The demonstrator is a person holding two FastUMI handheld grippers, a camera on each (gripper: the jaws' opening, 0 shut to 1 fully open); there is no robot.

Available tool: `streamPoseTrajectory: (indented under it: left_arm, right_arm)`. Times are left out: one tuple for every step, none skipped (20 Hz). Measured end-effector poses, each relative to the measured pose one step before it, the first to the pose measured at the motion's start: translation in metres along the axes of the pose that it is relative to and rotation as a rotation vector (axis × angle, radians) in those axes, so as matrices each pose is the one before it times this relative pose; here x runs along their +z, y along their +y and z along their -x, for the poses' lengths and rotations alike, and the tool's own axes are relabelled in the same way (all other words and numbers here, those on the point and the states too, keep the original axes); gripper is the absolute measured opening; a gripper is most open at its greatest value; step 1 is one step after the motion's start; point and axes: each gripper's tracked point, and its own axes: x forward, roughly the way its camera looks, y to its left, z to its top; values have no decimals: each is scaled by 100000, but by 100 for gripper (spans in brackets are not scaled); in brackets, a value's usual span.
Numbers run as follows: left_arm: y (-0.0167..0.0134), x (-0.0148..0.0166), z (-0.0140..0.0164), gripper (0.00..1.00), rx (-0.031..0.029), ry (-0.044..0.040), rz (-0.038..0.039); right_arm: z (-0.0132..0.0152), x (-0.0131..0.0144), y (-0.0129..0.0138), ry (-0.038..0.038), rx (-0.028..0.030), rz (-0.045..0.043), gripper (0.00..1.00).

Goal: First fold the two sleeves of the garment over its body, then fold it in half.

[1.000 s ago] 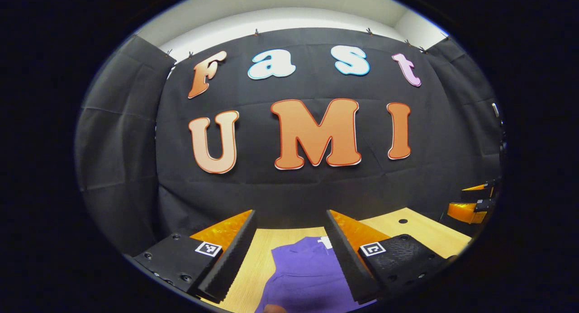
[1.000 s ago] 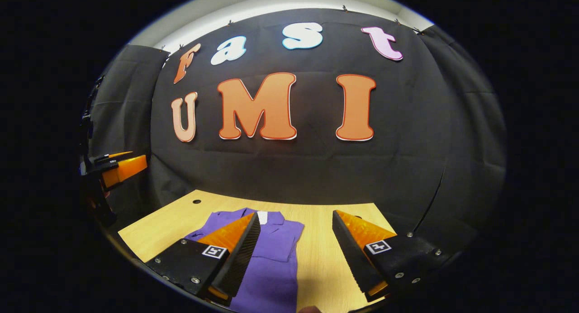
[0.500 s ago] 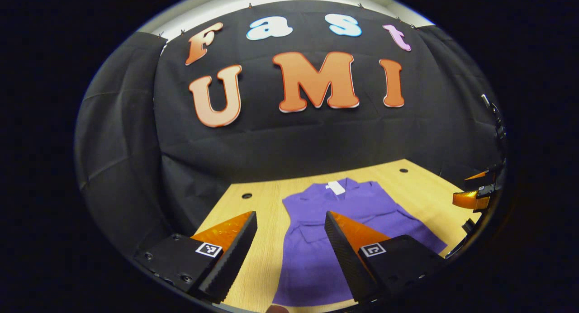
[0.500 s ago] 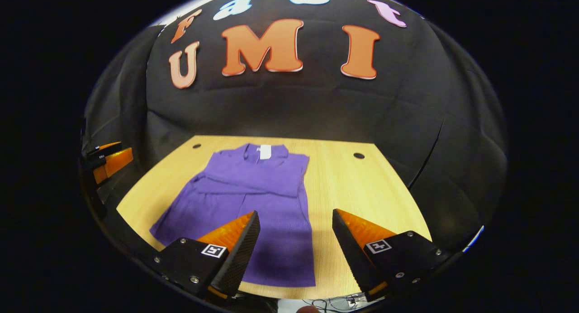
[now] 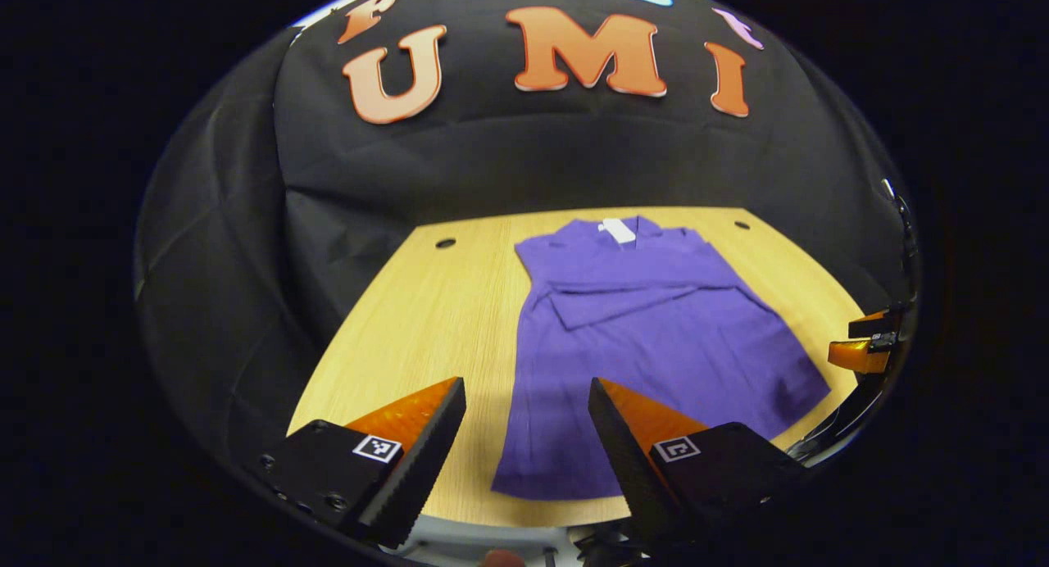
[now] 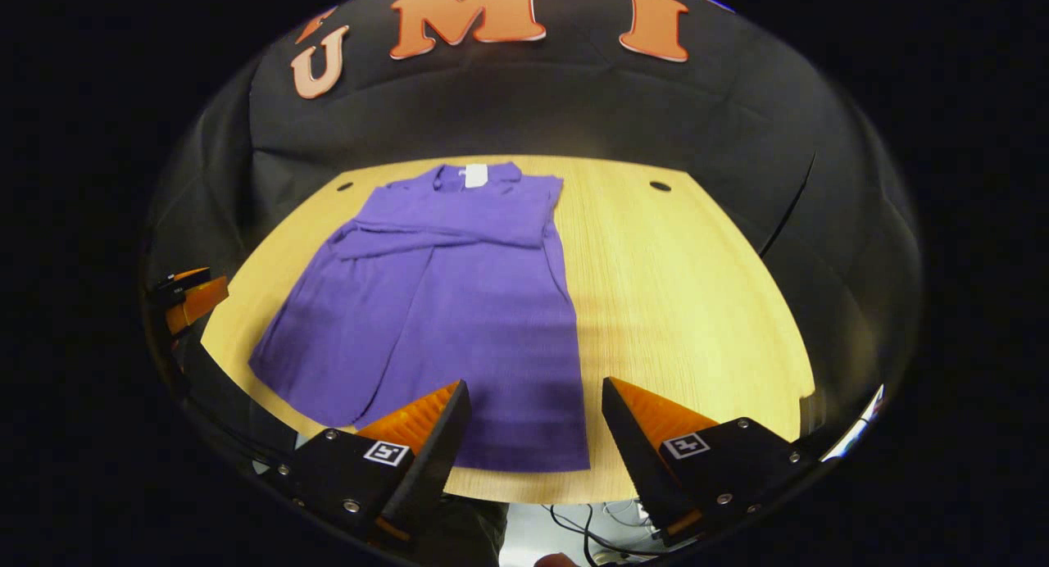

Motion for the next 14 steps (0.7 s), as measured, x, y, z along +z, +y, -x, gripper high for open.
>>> streamPoseTrajectory:
  left_arm:
    - [-160,-1360,-515,96,-566,4470,529]
    - [176,-1091,-430,96,-92,4258,517]
    - [39,-1007,-450,96,-616,4503,41]
    - [351,-1142,-484,96,1200,5203,-79]
    - [208,-670,-729,96,196,3041,-62]
    - [-61,-428,-344,96,74,3747,191]
    - [-7,-268,70,96,174,3338,192]
    - [-22,-258,-201,97,-201,3592,187]
    - [-176,-617,-425,97,-565,3570,-3]
    - [-31,-624,-434,97,-131,3532,125]
    - [-219,-828,-790,97,-792,3443,-98]
    - [26,-367,-587,97,31,2540,615]
    - [-183,-389,-355,96,-811,3798,672]
    - [-117,-508,-448,94,-737,3573,1005]
  right_arm:
    - [-418,-1291,-220,3746,416,-1521,97]
    - [-722,-842,39,3608,332,-1554,97]
    - [-584,-821,-195,3721,-311,-1641,97]
    - [-478,-710,-302,3381,-712,-1493,97]
    - [-318,-810,-494,3401,-725,-1330,97]
    - [-265,-236,122,1437,1642,-853,97]
    - [-348,-77,25,1696,-363,-712,97]
    - [-250,-387,-114,2408,179,-285,97]
    - [-255,-363,-87,2157,-222,-680,97]
    - [-267,-257,129,2556,740,-259,97]
    - [-358,-391,-22,3034,-179,85,96]
    - [114,49,-75,811,-1318,1476,96]
    - [-224,43,-78,1866,-48,949,96]
    - [62,-332,498,2775,1620,629,93]
